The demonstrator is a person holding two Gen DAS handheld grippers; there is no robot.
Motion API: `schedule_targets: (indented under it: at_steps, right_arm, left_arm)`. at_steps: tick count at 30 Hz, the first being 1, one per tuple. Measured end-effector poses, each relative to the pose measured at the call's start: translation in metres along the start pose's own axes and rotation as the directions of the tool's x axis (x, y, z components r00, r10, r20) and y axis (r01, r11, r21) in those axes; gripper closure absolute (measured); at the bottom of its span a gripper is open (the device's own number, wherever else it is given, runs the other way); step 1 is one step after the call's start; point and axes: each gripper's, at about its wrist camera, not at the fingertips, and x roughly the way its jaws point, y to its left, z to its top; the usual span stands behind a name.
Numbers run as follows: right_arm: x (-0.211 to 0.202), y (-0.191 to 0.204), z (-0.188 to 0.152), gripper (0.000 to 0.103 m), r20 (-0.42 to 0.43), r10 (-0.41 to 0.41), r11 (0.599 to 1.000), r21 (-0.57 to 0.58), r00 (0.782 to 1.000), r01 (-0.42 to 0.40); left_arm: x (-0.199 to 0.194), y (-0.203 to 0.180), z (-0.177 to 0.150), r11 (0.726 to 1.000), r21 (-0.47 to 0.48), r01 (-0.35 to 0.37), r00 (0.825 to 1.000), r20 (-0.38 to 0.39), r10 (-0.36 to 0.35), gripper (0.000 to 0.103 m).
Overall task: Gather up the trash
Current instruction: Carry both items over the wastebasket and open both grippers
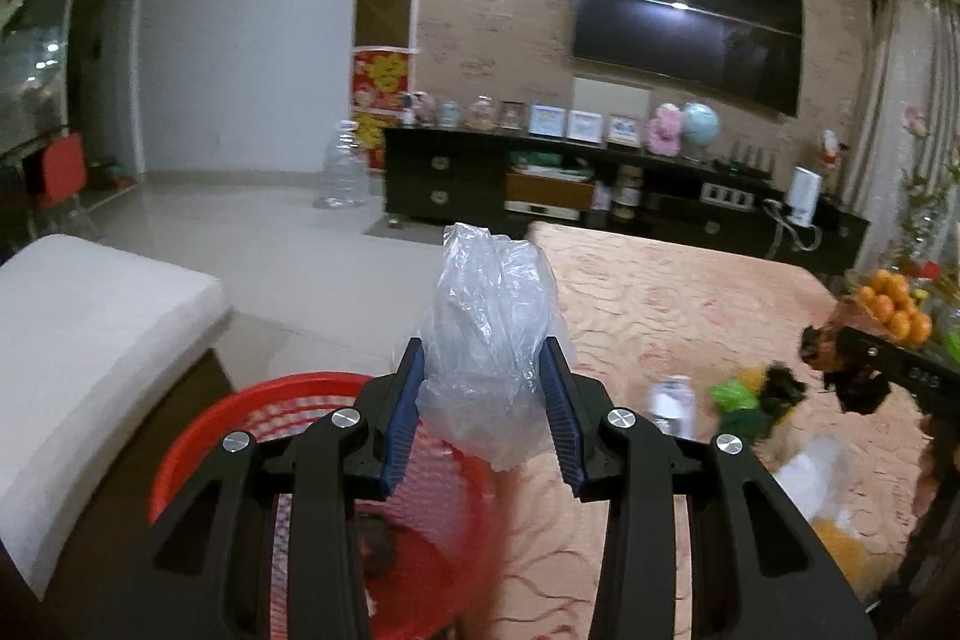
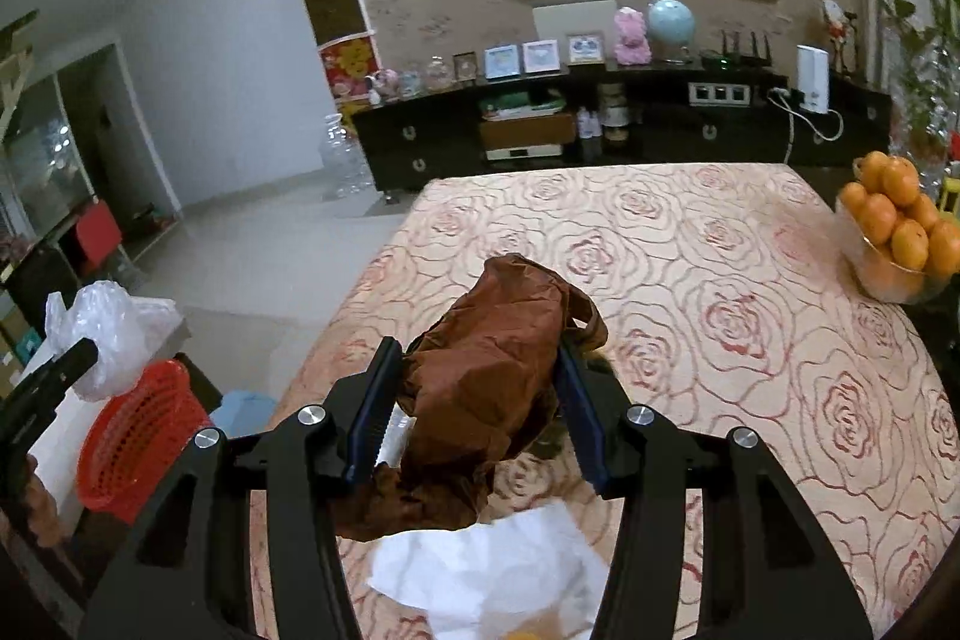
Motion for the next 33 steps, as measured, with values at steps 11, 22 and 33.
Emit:
schedule_targets:
  at_steps: [11, 22, 33]
  right_arm:
    - [0.023, 0.06, -0.005, 0.053, -0.051, 0.101, 0.992, -0.075, 0.994, -0.105]
    - [0.042, 0.15, -0.005, 0.053, -0.125, 0.221, 0.94, -0.237, 0.967, -0.245]
    - [0.065, 0.214, -0.001, 0.053, -0.202, 0.357, 0.869, -0.285, 0.912, -0.404]
  left_arm:
    - [0.007, 0.043, -0.007, 0.993, -0.067, -0.099, 0.995, -0.01, 0.099, 0.066]
    - [0.004, 0.083, -0.012, 0.976, -0.11, -0.189, 0.982, -0.034, 0.186, 0.066]
    - [0.005, 0.106, -0.017, 0.959, -0.127, -0.252, 0.967, -0.073, 0.245, 0.066]
